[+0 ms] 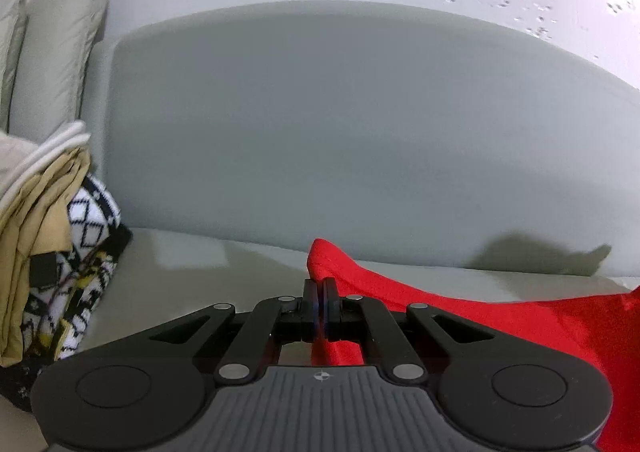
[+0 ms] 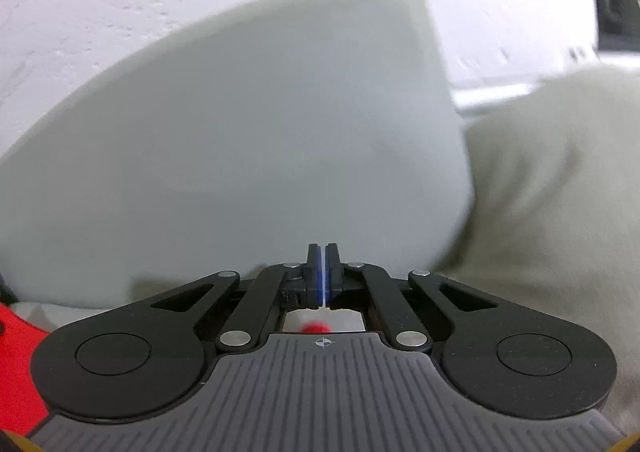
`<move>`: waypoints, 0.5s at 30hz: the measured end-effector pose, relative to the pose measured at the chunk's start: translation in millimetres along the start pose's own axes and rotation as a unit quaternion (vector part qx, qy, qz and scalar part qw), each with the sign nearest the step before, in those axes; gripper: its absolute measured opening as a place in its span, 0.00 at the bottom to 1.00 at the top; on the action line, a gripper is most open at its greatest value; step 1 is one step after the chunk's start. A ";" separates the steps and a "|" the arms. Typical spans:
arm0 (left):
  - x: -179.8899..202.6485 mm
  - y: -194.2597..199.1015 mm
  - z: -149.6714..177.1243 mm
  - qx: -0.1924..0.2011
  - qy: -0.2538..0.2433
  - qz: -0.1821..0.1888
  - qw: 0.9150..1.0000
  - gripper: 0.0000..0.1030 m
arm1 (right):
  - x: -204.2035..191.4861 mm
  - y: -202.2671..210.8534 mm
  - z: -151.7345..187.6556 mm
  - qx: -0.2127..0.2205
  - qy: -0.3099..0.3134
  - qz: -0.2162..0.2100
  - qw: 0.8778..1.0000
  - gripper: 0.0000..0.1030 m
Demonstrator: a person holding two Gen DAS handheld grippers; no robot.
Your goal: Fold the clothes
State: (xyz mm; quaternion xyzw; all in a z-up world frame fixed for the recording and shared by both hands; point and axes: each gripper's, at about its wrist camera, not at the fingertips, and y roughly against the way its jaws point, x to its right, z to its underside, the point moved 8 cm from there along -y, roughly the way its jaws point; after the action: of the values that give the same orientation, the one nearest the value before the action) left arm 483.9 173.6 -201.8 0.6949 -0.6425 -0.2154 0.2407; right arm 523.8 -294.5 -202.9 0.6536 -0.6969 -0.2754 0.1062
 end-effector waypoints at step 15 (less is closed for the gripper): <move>-20.6 -20.7 25.1 -0.049 0.019 0.006 0.999 0.02 | -6.7 -42.4 42.3 -0.207 -0.060 -0.110 0.970 0.19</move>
State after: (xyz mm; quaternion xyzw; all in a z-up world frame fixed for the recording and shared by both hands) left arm 483.3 194.0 -234.6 0.6824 -0.6304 -0.2326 0.2879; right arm 539.3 -277.4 -258.5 0.6721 -0.5539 -0.4623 0.1666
